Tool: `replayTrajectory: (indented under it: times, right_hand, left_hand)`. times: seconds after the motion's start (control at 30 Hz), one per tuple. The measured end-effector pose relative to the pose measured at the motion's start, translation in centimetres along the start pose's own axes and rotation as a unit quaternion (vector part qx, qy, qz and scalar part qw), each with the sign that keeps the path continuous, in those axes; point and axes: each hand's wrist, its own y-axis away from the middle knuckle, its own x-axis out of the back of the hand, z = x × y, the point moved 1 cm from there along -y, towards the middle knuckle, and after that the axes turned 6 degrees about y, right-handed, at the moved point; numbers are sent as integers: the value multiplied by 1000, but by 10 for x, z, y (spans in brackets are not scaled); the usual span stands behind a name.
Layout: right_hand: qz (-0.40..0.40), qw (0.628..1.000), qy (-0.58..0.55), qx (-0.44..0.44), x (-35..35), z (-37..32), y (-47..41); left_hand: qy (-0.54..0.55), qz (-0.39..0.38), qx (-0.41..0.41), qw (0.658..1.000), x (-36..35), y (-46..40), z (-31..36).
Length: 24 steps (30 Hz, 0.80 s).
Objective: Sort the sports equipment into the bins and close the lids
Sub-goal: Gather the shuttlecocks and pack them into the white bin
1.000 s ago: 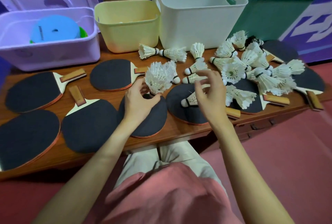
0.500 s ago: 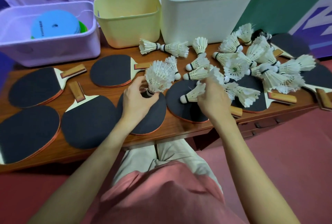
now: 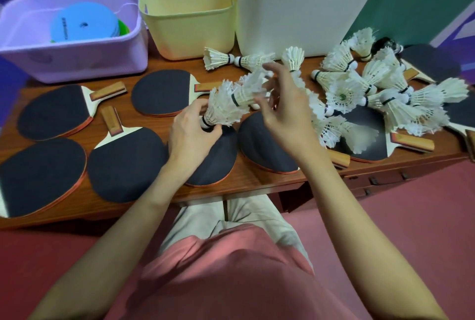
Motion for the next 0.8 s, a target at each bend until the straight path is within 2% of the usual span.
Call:
replayTrajectory:
  times: [0.1,0.2,0.27,0.33,0.4,0.43,0.5,0.57,0.63,0.7,0.8]
  right_hand:
    - [-82,995,25,46,-9,2,-5]
    - [-100,992,21,74,-11,6,-13]
    - [-90,992,-21,82,-8,5,-20]
    - [-48,994,-57,85,-4,8,-31]
    - [-12,996,-48,68,-1,16,-48]
    - [-20,998,-18,54,-2,22,-60]
    - [-117,988,95,24,-8,40,-84]
    - [-258,943,209,15,-22,58,-102]
    - [-341,904,256,32,-37,68,-113]
    - [-366,891,264,48,-49,72,-119]
    - [-359,897,249,66,-53,67,-126]
  left_hand:
    - [7,-12,4,1000,-4,-2,1]
    - [33,-8,18,999,-7,-5,-1]
    - [54,0,33,998,-7,-9,-2]
    - [83,7,57,995,-5,-15,-2]
    - [108,23,81,991,-3,-23,-3]
    - [117,32,89,989,-2,-27,-4]
    - [131,42,99,986,0,-37,-4]
    - [132,44,102,985,0,-46,-2]
    - [129,41,95,986,1,-53,0]
    - [121,35,88,988,1,-60,2]
    - [105,39,77,991,3,-70,1]
